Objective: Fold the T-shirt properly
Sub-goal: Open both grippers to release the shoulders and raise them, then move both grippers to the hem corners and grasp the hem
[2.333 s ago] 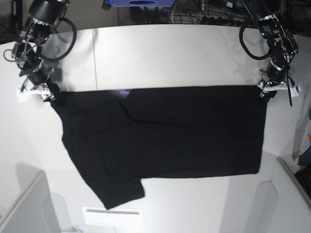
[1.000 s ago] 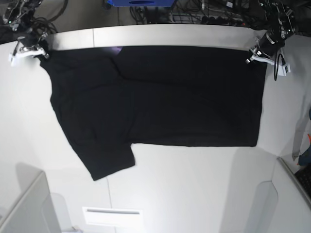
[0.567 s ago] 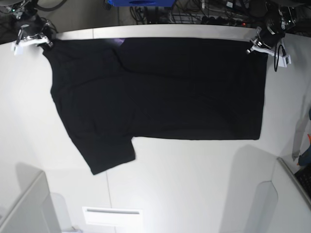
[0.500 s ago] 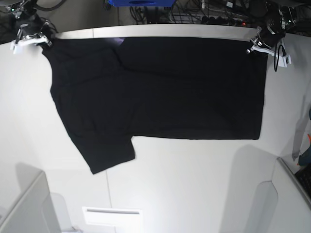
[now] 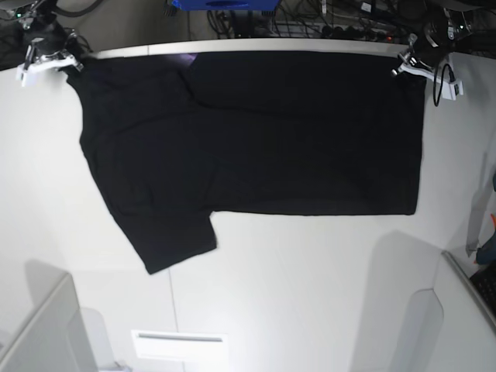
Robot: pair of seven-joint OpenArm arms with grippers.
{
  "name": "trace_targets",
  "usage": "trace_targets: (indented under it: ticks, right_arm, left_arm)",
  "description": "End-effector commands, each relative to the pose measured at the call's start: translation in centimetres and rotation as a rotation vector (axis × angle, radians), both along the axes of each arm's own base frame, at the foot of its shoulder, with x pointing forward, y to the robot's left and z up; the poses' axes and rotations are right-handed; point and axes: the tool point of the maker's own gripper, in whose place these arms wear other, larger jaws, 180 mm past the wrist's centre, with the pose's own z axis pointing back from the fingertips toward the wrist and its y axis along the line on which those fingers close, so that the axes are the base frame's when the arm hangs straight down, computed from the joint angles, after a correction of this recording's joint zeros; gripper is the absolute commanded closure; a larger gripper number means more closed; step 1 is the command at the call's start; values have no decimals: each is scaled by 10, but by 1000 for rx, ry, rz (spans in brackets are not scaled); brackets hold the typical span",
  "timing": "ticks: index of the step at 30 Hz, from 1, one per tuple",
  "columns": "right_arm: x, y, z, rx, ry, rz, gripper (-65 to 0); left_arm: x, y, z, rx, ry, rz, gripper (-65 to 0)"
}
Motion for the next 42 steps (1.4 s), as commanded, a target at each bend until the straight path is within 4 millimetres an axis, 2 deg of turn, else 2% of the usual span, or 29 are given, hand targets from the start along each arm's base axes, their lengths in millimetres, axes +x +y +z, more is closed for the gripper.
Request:
trace_targets:
  ticks: [1, 2, 3, 4, 7, 9, 10, 12, 14, 17, 18, 21, 22, 25, 28, 31, 36, 38, 42]
  right_arm:
    - [4, -8, 9, -24, -22, 4, 0]
    - [5, -8, 10, -26, -26, 5, 0]
    - [6, -7, 11, -28, -30, 7, -69]
    - [7, -8, 14, -34, -36, 10, -156]
    - [13, -7, 22, -52, -58, 26, -336]
    - [17, -10, 30, -74, -77, 29, -384]
    - [19, -18, 37, -96, -89, 16, -381]
    - [21, -29, 50, -132, -115, -5, -383]
    - [33, -38, 65, -171, -158, -12, -383]
    - [58, -39, 84, -201, -230, 16, -384]
    - [72, -40, 93, -213, -253, 40, -386]
    - [122, -20, 103, -173, -293, 161, -386]
    - [139, -13, 106, -158, -309, 197, -386]
    - [188, 4, 116, -114, -357, 266, -384]
    - [238, 15, 119, -111, -364, 320, -384]
    - [281, 20, 107, -168, -286, 364, -387]
    - [342, 23, 76, -240, -195, 414, -420]
    - [353, 29, 59, -232, -172, 444, -422]
    - [360, 34, 31, -239, -124, 477, -419]
  left_arm:
    - [-31, 2, -14, 18, 142, -9, 0]
    - [-31, 2, -14, 19, 140, -9, 0]
    - [-30, 2, -13, 20, 136, -11, -3]
    - [-28, 2, -11, 24, 130, -14, -109]
    - [-22, 14, 3, 56, 87, 18, -393]
    - [-18, 25, 15, 82, 48, 60, -523]
    - [-13, 32, 25, 104, 20, 72, -574]
    - [-3, 41, 45, 148, -35, 81, -601]
    - [5, 50, 63, 188, -78, 87, -601]
    - [17, 66, 90, 251, -151, 110, -601]
    - [23, 70, 100, 269, -179, 118, -601]
    - [38, 79, 117, 298, -240, 137, -594]
    - [48, 83, 124, 313, -267, 130, -574]
    - [66, 87, 137, 329, -314, 112, -446]
    - [82, 89, 148, 335, -365, 118, -230]
    - [94, 92, 158, 351, -396, 108, 0]
    - [106, 81, 156, 347, -391, 40, 0]
    - [106, 77, 151, 337, -374, 19, 0]
    - [102, 82, 140, 323, -346, 35, -5]
